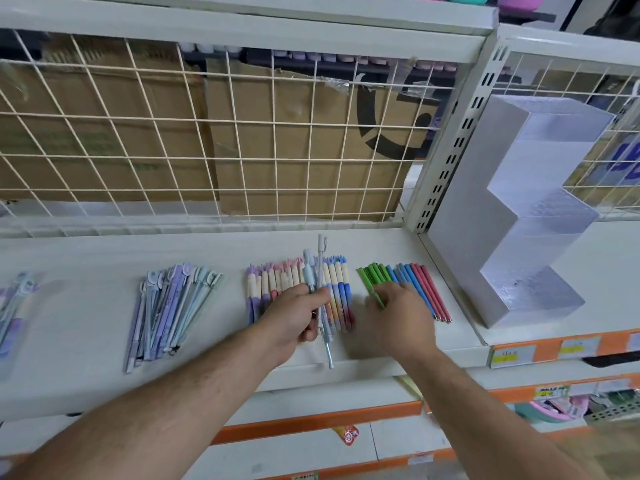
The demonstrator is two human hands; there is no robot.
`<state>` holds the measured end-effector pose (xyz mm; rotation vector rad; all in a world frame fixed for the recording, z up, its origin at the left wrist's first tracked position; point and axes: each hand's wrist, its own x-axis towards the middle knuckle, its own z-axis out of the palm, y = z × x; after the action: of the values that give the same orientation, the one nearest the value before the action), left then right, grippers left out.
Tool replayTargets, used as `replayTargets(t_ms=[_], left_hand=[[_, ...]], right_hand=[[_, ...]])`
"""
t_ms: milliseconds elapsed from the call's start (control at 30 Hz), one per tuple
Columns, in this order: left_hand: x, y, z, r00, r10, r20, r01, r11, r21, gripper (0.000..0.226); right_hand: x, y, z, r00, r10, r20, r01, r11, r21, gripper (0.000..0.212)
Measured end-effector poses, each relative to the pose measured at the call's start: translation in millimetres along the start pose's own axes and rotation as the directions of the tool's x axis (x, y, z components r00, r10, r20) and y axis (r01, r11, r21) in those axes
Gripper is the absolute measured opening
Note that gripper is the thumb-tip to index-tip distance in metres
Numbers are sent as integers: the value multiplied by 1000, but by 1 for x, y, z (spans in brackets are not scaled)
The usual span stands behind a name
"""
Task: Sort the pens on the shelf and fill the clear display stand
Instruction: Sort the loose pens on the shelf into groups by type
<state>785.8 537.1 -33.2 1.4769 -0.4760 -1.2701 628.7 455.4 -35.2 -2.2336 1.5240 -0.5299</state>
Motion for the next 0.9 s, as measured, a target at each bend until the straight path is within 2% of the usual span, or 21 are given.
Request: replayTargets(t_ms=[67, 100, 167, 233, 400, 500, 667, 767, 900], left_hand=[[-3, 1, -3, 1000, 10, -7, -10, 1000, -7, 13], [-4, 1, -5, 1000, 16, -12, -16, 1000, -4, 13], [-10, 4, -9, 999, 32, -7, -32, 999, 15, 9], [-17, 6, -16, 999, 52, 16, -53, 995, 83, 3], [-29, 8, -43, 994, 53, 95, -72, 977, 200, 18], [-35, 11, -62, 995, 65, 76, -78, 981, 180, 10], [-42, 15, -98, 998, 56, -37, -51, 990, 134, 17], [-45, 16, -123, 990, 79, -121, -62, 988, 143, 13], [-48, 16, -158, 976, 116, -183, -87, 983, 160, 21]], right_hand=[[-7, -18, 1, 994, -72, 79, 50, 968, 246, 12], [-11, -28, 2, 987, -88, 134, 34, 931, 364, 15], [-16, -44, 3, 970, -74, 234, -74, 821, 567, 26], [-18, -59, 5, 951, -30, 309, -197, 711, 675, 33], [-17, -91, 16, 929, -17, 370, -274, 640, 717, 28], [-18, -107, 26, 923, 12, 386, -300, 650, 698, 23], [-24, -134, 43, 912, 44, 407, -336, 649, 682, 25], [-33, -152, 53, 905, -20, 425, -290, 701, 651, 24], [-46, -179, 67, 874, -113, 473, -208, 792, 574, 24]])
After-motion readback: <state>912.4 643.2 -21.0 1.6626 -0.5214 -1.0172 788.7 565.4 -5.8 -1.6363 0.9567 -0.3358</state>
